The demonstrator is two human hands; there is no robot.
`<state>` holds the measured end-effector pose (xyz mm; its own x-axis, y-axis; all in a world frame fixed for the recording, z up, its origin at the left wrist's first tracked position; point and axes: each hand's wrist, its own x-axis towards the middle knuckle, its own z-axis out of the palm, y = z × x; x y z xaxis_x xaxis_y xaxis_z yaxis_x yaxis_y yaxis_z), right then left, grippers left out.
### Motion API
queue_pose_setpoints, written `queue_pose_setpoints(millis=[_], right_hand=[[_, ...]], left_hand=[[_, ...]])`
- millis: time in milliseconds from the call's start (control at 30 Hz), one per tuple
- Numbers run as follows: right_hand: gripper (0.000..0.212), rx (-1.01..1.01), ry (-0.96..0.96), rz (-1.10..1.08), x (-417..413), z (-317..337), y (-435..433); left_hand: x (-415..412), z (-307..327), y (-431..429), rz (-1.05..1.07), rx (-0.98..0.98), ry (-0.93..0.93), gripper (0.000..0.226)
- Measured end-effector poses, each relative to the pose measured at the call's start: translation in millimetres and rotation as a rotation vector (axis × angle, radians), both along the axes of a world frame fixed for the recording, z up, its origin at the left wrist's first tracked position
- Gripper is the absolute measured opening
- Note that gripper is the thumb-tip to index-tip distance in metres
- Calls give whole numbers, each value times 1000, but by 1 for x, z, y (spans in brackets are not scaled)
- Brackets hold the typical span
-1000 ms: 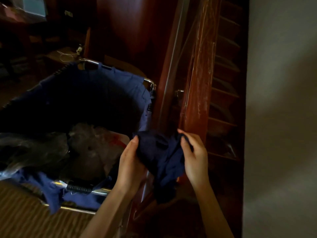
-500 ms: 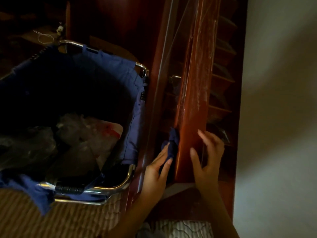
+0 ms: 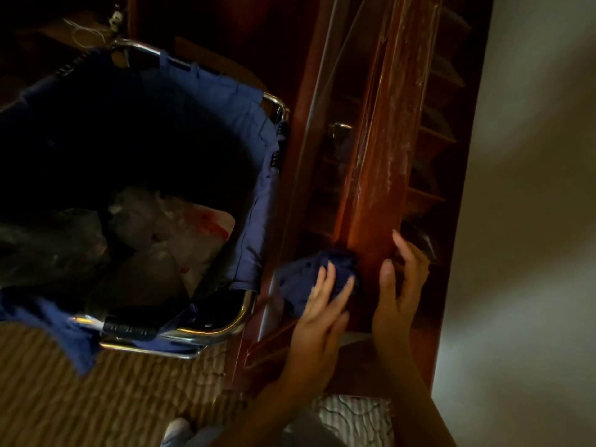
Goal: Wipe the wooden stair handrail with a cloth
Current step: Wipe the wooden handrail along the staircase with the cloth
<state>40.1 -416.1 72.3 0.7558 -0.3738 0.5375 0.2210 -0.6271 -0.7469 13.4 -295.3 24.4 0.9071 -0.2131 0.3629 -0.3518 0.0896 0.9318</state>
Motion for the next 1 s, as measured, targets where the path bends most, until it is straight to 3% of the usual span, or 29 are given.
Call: queue_pose_setpoints(millis=[100,200,267,400,567,800,1000], right_hand=[[47,16,1,-3,0,1,-1],[45,30,-12,0,0,3,-1],[44,37,-11,5,0,3,-1],[42,50,-13,2,2,3,0],[41,26,-39,-17,4,2,0],[40,13,-36,-35,2,3,2],[38,74,-47,-4,1,3,0]], left_hand=[[38,19,0,-34,-45,42,56],[90,48,-4,-14,40,-63,48],[115,66,-10,-51,-31,0,46],[102,48,-7,-37,-110,122,43],[36,16,-2,50,-39,123,44],[107,69,-10,59,118,-102,45],[125,75,-15,-17,-46,35,44]])
